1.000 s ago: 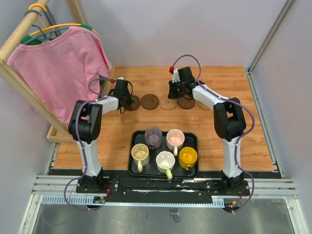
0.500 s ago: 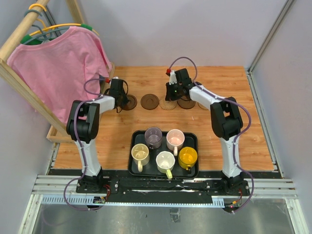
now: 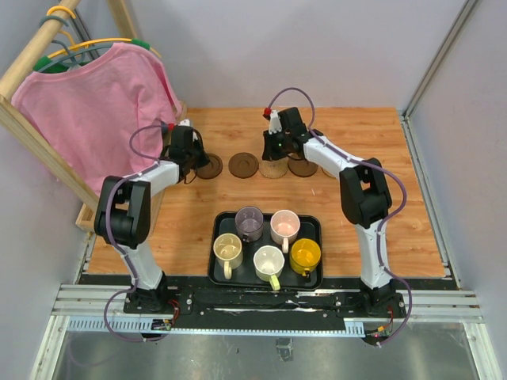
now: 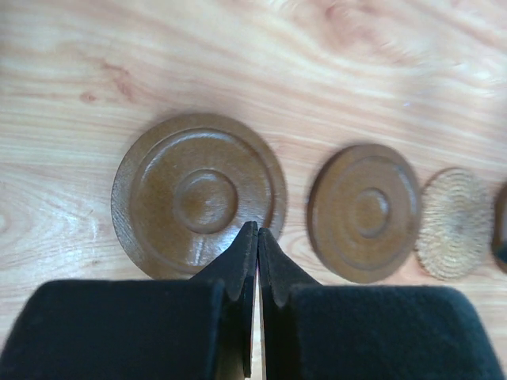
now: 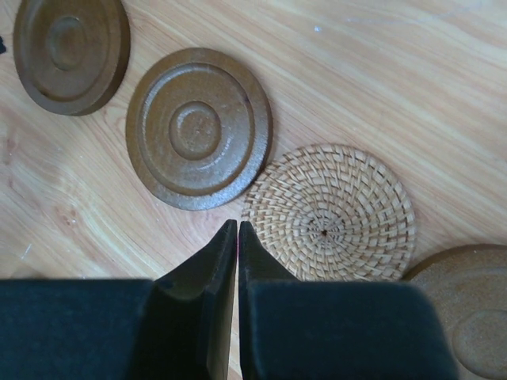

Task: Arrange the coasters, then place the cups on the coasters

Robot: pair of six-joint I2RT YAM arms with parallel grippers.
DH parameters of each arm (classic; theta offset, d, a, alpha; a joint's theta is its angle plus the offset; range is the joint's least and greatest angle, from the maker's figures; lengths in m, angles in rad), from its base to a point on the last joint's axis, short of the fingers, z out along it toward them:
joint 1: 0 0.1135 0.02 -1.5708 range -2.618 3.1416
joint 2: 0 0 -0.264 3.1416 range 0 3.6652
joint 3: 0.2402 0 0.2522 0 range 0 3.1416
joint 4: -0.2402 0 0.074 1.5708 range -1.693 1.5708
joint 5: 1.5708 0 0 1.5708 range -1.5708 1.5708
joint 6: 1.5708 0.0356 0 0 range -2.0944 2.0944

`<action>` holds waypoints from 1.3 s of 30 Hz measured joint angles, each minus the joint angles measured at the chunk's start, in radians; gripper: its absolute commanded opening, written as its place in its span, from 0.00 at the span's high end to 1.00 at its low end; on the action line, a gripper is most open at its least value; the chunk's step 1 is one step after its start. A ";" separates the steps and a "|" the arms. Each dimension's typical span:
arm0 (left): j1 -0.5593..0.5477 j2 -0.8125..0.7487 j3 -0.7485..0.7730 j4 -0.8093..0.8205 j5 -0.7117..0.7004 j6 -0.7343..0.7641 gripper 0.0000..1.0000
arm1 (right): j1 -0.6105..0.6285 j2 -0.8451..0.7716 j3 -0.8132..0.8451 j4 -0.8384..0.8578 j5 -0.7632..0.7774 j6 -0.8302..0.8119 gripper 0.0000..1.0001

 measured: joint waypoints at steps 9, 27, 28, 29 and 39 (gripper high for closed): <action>0.000 -0.181 -0.145 0.093 0.050 -0.019 0.96 | 0.035 0.034 0.071 -0.024 0.004 0.001 0.95; 0.000 -0.451 -0.436 0.129 0.008 -0.076 0.95 | 0.049 0.156 0.177 -0.059 0.008 0.012 0.94; 0.000 -0.457 -0.443 0.132 0.005 -0.079 0.95 | 0.051 0.163 0.183 -0.062 0.007 0.013 0.94; 0.000 -0.461 -0.452 0.136 0.000 -0.083 0.95 | 0.054 0.171 0.191 -0.065 0.007 0.014 0.94; 0.000 -0.470 -0.481 0.141 -0.017 -0.096 0.95 | 0.103 0.238 0.262 -0.077 -0.010 0.020 0.94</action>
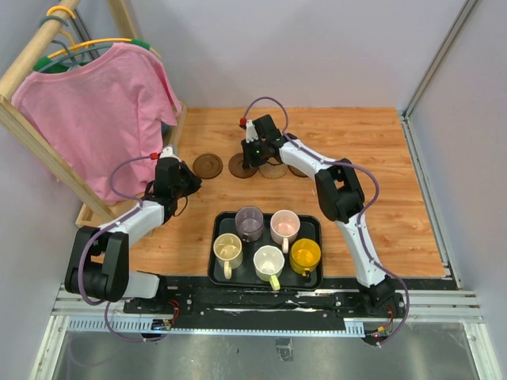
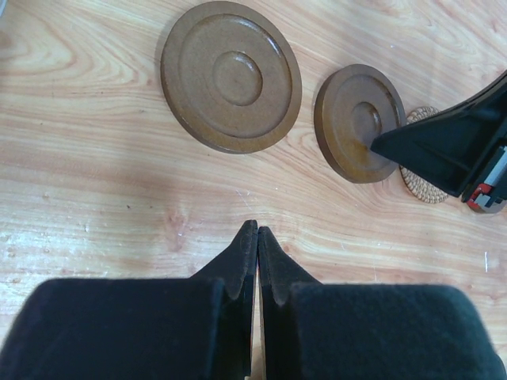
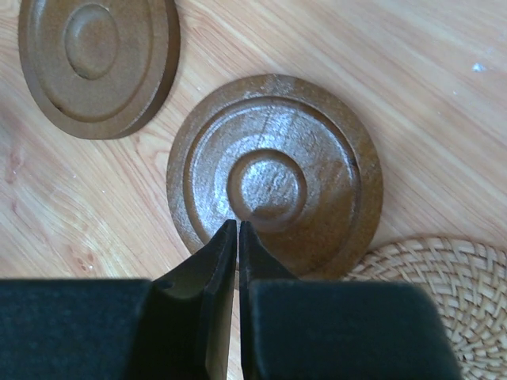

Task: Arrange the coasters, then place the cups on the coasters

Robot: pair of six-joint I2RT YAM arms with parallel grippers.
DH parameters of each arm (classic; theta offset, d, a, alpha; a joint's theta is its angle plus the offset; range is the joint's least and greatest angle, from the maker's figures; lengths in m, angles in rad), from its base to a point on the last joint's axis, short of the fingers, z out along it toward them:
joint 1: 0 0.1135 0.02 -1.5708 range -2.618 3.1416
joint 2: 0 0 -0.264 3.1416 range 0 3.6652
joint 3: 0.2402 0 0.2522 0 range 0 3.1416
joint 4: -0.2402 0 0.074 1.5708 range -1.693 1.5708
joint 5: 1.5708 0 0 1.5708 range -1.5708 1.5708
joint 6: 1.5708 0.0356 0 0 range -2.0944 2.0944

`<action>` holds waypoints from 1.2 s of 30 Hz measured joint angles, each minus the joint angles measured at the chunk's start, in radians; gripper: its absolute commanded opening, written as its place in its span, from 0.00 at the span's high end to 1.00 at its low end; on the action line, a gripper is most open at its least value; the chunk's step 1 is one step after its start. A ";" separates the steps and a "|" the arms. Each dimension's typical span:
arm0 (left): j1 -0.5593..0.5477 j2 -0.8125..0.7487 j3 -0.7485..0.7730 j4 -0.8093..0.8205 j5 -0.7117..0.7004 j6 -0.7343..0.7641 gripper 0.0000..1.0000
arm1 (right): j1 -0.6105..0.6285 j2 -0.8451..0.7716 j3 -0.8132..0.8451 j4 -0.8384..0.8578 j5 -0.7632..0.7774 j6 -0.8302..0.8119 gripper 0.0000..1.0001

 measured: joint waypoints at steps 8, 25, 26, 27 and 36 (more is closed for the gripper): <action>0.000 -0.004 -0.002 0.000 0.000 -0.001 0.95 | 0.009 0.021 0.043 0.000 -0.006 0.000 0.93; 0.000 -0.004 -0.005 0.001 -0.002 -0.008 0.95 | 0.018 0.088 0.118 -0.019 -0.034 0.008 0.93; 0.000 -0.004 -0.005 0.000 -0.003 -0.008 0.95 | 0.018 0.092 0.125 -0.021 -0.036 0.008 0.92; 0.000 -0.004 -0.005 0.000 -0.004 -0.008 0.95 | 0.018 0.097 0.131 -0.021 -0.039 0.008 0.93; 0.000 0.002 -0.005 0.001 -0.006 -0.008 0.95 | 0.018 0.112 0.156 -0.027 -0.047 0.008 0.92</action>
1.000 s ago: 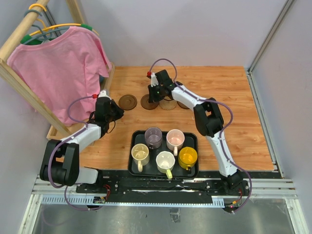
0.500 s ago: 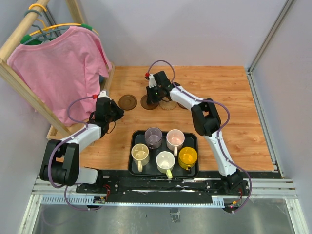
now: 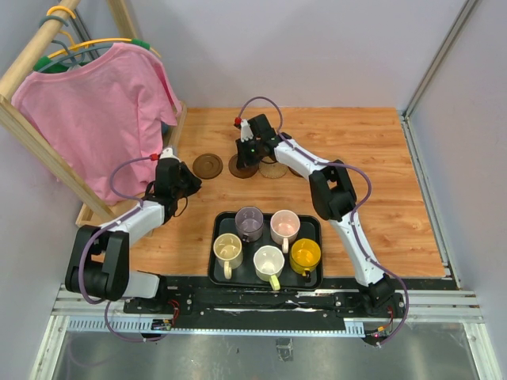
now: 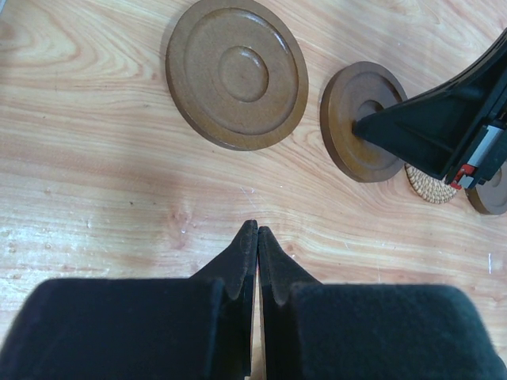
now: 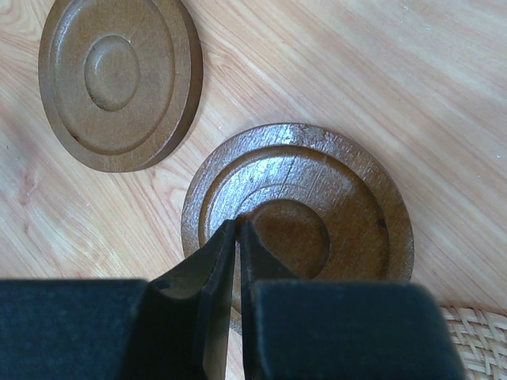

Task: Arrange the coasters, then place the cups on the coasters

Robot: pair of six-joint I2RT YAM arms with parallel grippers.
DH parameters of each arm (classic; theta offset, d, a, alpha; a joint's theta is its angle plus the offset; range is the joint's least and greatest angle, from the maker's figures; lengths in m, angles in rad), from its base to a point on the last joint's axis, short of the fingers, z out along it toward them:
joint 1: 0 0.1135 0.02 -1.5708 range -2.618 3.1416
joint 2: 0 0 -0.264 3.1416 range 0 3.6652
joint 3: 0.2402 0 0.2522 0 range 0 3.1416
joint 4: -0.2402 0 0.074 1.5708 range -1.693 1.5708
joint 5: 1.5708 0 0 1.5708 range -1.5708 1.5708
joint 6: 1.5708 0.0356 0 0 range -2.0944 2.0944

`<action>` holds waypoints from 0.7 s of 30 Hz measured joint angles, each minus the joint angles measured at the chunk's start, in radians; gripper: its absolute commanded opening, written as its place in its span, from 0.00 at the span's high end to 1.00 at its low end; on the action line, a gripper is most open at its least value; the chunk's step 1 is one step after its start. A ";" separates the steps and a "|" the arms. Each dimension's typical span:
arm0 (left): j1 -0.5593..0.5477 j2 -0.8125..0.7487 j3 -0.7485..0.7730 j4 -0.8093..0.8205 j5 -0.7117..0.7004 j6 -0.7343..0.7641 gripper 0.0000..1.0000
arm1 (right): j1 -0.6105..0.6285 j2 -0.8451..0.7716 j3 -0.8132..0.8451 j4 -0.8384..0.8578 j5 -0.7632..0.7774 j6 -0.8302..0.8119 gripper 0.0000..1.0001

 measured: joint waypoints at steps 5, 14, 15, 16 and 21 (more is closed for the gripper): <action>0.000 0.009 0.000 -0.001 -0.002 0.000 0.95 | 0.000 0.003 0.004 0.000 -0.003 0.000 0.92; 0.000 0.015 0.000 0.000 -0.003 0.000 0.95 | 0.000 0.024 0.033 0.001 -0.023 0.009 0.91; 0.000 0.016 0.000 0.000 -0.003 0.000 0.95 | 0.000 0.024 0.033 0.001 -0.025 0.010 0.91; 0.000 0.018 0.000 0.000 -0.003 0.000 0.95 | 0.000 0.024 0.033 0.002 -0.026 0.011 0.91; 0.000 0.019 0.000 0.000 -0.003 0.000 0.95 | 0.000 0.025 0.033 0.003 -0.026 0.011 0.91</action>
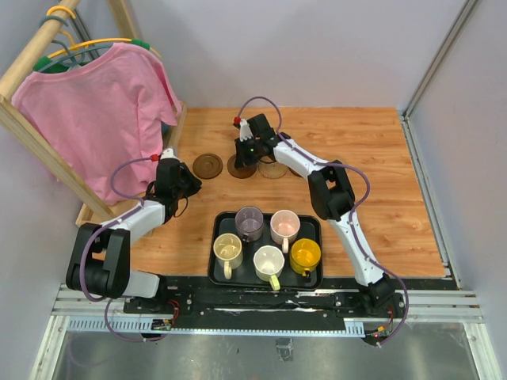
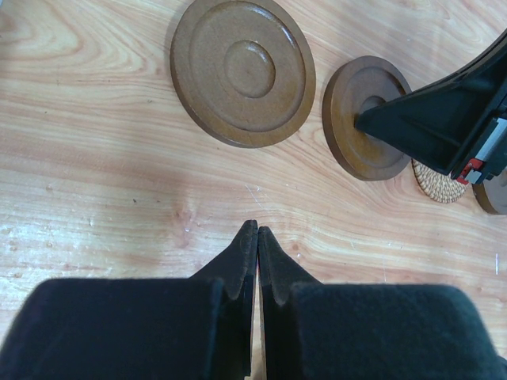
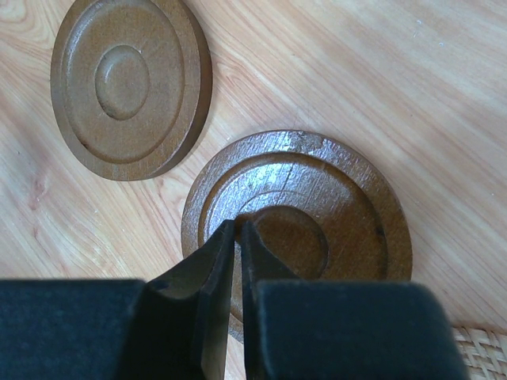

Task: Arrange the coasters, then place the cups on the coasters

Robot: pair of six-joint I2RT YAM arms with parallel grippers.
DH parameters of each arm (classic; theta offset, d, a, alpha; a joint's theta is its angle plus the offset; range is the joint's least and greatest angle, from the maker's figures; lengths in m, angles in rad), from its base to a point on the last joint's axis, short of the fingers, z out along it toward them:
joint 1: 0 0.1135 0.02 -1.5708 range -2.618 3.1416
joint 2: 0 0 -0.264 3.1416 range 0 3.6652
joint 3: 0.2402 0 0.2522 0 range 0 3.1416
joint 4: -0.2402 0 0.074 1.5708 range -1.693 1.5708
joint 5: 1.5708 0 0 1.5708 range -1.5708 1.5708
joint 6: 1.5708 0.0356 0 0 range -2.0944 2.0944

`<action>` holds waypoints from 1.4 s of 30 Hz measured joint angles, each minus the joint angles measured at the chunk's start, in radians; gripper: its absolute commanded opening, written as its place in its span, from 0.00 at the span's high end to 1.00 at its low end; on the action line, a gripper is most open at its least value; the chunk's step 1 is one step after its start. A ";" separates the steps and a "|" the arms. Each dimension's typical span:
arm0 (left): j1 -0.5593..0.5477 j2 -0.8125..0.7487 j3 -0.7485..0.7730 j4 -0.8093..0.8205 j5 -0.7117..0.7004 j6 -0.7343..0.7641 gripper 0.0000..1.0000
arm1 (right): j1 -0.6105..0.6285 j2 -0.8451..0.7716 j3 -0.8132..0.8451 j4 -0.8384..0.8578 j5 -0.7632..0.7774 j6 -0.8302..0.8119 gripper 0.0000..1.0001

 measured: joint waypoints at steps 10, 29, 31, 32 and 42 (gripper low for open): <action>0.000 0.005 0.000 0.000 -0.001 0.000 0.95 | 0.000 0.000 0.000 0.003 0.003 -0.001 0.91; 0.000 0.010 0.000 0.002 -0.006 0.013 0.95 | 0.002 -0.067 -0.030 0.035 0.077 -0.053 0.87; 0.000 0.010 0.000 0.004 -0.005 0.013 0.95 | 0.002 -0.115 -0.061 0.051 0.079 -0.055 0.87; 0.000 0.010 0.000 0.006 -0.003 0.013 0.95 | 0.002 -0.141 -0.079 0.058 0.080 -0.056 0.87; -0.008 0.010 -0.001 0.040 0.051 0.028 0.95 | -0.017 -0.450 -0.395 0.144 0.158 -0.061 0.90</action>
